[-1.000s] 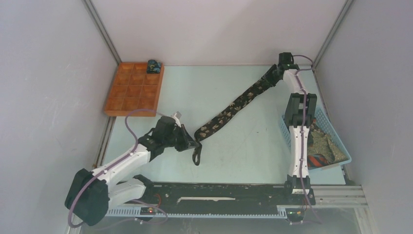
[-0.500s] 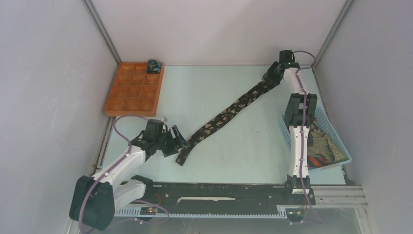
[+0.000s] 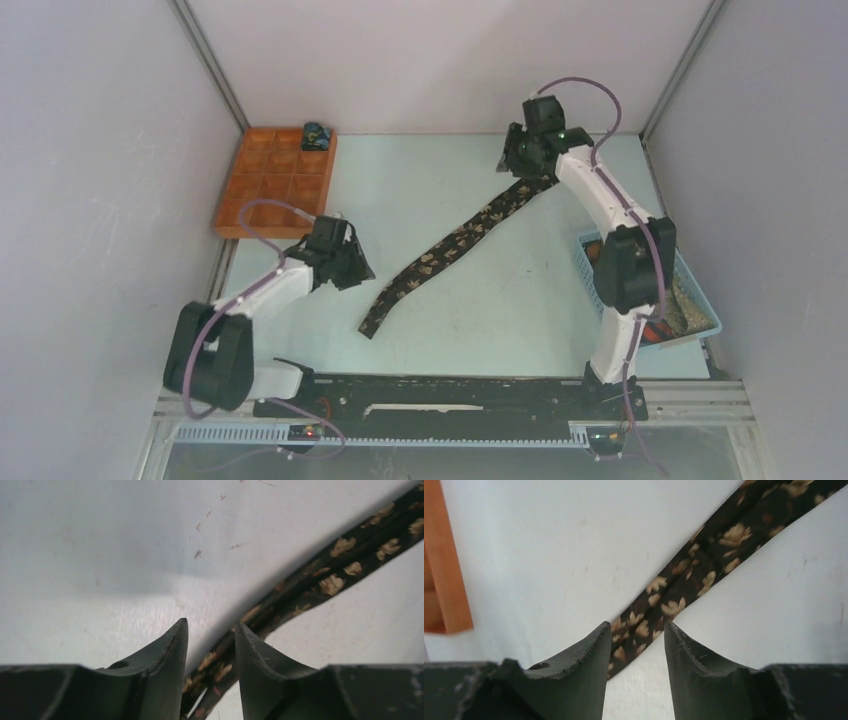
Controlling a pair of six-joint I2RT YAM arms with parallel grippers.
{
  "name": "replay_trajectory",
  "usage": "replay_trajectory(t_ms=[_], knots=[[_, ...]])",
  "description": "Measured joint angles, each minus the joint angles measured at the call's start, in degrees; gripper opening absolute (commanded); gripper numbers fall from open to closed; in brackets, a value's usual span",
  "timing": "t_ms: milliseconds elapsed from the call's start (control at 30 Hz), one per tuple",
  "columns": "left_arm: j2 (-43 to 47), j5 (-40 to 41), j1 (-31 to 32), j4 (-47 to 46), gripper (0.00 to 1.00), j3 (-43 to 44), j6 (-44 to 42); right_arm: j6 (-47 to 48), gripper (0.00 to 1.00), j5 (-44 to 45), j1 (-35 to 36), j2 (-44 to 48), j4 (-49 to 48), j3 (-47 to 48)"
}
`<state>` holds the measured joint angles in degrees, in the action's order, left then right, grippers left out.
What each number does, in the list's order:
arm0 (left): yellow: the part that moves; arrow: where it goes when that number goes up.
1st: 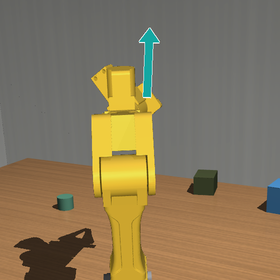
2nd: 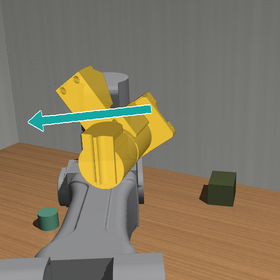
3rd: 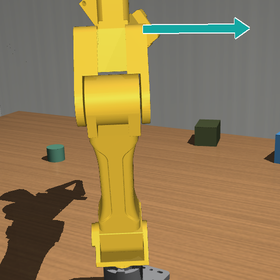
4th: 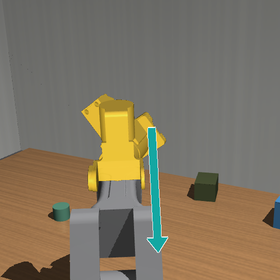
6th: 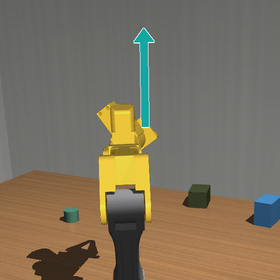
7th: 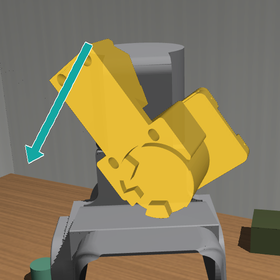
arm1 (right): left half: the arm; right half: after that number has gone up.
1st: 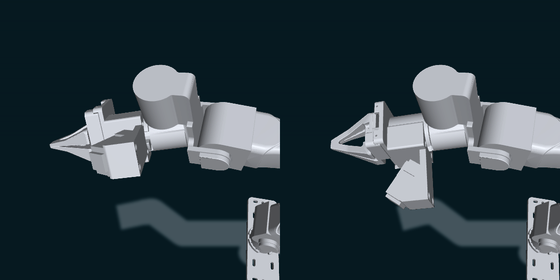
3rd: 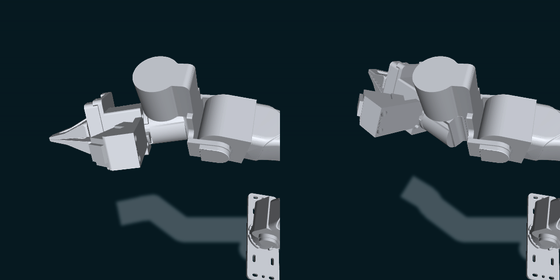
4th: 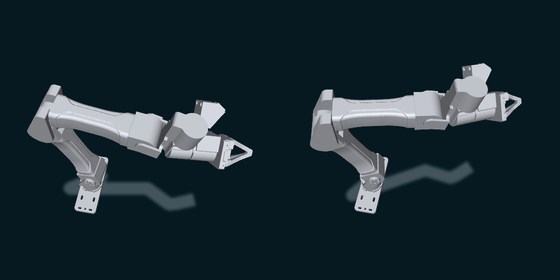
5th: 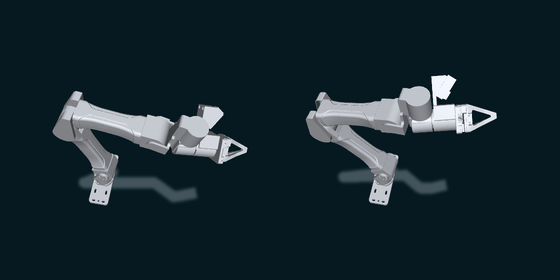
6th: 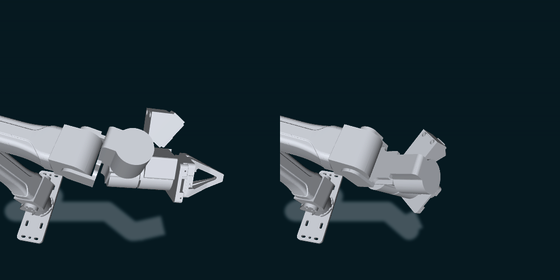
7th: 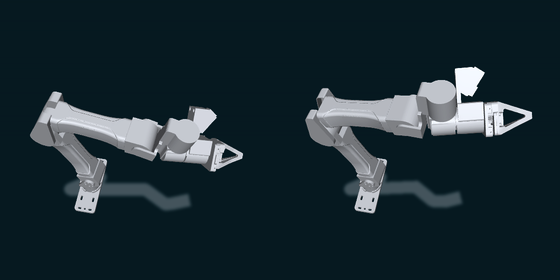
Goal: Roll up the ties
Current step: Flatten out the tie at the center of the board.
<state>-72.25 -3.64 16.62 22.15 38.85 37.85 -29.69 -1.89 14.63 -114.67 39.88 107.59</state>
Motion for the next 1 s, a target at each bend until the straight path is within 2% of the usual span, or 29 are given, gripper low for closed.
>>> replay_trajectory(t_ms=[167,400,600,833,900,1000], knots=[[-10.47,-1.07,0.39,-1.97,0.39,3.91,-2.40,2.54,0.40,-1.38,5.22,10.86,-4.46,-19.06],[-19.26,-3.02,4.26,-3.63,0.36,9.70,-4.94,3.85,0.37,-4.42,13.16,12.52,-6.16,-37.18],[-22.08,-5.20,9.35,-4.46,0.33,11.89,-6.47,3.74,0.35,-5.18,19.41,16.41,-9.14,-46.51],[-22.38,-7.21,11.76,-3.69,0.34,12.26,-8.72,3.39,0.34,-5.40,22.18,18.86,-13.03,-53.27],[-21.70,-6.58,11.76,-2.45,0.37,12.26,-9.31,3.39,0.34,-5.51,22.84,18.91,-13.73,-53.75],[-18.18,-4.13,11.76,0.63,0.48,12.26,-9.77,3.39,0.34,-5.77,23.98,19.76,-15.17,-53.77]])
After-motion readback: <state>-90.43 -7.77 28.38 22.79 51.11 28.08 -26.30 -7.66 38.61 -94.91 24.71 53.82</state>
